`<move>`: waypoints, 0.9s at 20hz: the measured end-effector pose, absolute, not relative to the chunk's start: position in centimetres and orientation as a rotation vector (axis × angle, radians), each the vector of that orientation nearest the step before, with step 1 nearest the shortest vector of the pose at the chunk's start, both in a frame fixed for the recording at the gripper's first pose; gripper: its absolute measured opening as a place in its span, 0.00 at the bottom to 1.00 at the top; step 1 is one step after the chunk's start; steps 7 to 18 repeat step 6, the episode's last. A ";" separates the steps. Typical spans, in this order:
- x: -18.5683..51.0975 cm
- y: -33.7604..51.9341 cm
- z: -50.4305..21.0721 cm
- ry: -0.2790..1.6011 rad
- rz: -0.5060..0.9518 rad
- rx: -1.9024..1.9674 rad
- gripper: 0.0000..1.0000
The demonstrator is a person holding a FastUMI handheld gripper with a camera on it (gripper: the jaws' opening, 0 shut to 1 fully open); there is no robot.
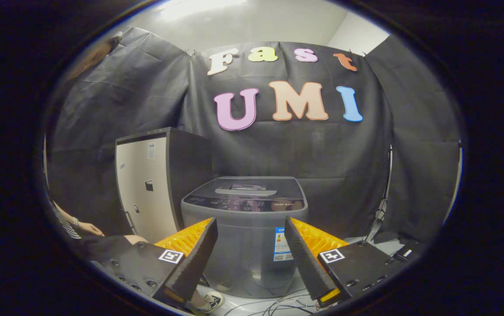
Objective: Put the clothes into the washing machine and then close the washing machine lid.
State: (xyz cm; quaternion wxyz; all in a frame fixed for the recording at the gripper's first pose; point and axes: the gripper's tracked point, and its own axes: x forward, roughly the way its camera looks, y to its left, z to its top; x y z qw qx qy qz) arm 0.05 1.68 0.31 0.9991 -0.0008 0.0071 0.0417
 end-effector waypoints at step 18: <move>-0.1 1.8 0.2 0.013 0.088 -0.002 0.97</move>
